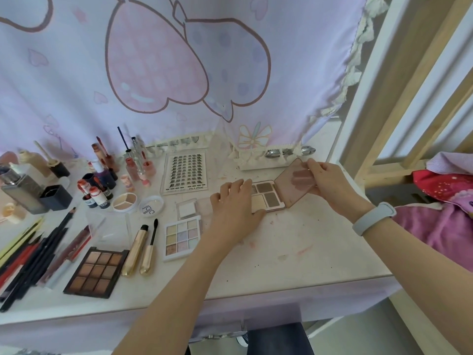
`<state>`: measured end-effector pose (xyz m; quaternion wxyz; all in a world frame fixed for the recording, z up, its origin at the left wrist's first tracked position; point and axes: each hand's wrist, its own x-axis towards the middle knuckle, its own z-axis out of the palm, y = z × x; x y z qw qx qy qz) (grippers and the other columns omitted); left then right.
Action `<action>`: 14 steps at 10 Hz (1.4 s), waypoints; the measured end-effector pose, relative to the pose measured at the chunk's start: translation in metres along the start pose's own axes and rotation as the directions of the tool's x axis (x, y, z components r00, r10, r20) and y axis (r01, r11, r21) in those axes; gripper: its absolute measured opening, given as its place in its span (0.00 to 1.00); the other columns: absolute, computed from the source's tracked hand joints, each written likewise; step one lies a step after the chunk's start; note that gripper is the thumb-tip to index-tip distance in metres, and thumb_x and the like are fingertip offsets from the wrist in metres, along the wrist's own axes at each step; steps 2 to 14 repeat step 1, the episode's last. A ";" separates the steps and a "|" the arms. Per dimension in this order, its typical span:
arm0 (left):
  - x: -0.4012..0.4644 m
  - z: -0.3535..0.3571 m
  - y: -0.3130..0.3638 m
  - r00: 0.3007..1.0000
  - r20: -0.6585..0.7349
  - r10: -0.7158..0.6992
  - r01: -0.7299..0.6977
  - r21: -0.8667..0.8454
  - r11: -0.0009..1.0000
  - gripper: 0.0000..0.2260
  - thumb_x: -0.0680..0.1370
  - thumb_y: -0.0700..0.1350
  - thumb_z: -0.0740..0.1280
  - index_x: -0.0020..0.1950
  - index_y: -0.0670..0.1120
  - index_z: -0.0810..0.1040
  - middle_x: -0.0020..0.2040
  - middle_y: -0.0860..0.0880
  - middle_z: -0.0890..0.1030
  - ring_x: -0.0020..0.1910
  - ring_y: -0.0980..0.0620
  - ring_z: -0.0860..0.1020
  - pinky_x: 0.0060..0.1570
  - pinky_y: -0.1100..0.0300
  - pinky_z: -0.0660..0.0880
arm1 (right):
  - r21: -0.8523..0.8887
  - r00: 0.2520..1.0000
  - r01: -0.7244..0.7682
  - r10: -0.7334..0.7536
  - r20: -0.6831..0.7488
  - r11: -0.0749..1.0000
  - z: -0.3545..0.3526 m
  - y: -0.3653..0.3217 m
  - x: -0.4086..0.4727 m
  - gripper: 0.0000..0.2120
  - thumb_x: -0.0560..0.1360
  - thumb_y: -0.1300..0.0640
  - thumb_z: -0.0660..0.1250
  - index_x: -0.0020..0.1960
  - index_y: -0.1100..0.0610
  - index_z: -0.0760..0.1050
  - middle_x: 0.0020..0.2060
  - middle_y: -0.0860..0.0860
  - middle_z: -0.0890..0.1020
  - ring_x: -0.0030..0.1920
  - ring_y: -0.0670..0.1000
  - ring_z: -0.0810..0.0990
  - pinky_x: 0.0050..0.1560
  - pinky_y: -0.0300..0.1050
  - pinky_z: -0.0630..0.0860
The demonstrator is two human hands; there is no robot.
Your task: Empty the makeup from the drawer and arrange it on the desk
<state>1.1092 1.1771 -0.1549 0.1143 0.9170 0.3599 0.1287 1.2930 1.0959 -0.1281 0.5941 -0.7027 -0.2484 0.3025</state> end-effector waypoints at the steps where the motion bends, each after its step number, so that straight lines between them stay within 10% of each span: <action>1: -0.012 0.001 0.013 0.992 -0.082 0.097 -0.100 -0.032 0.994 0.26 0.77 0.53 0.62 0.73 0.48 0.60 0.73 0.50 0.62 0.71 0.49 0.57 0.66 0.51 0.55 | -0.017 0.998 0.029 -0.030 -0.062 0.999 -0.004 -0.001 -0.002 0.11 0.80 0.54 0.57 0.51 0.57 0.76 0.45 0.52 0.82 0.42 0.49 0.82 0.38 0.38 0.78; 14: -0.012 0.001 0.013 0.992 -0.082 0.097 -0.100 -0.032 0.994 0.26 0.77 0.53 0.62 0.73 0.48 0.60 0.73 0.50 0.62 0.71 0.49 0.57 0.66 0.51 0.55 | -0.017 0.998 0.029 -0.030 -0.062 0.999 -0.004 -0.001 -0.002 0.11 0.80 0.54 0.57 0.51 0.57 0.76 0.45 0.52 0.82 0.42 0.49 0.82 0.38 0.38 0.78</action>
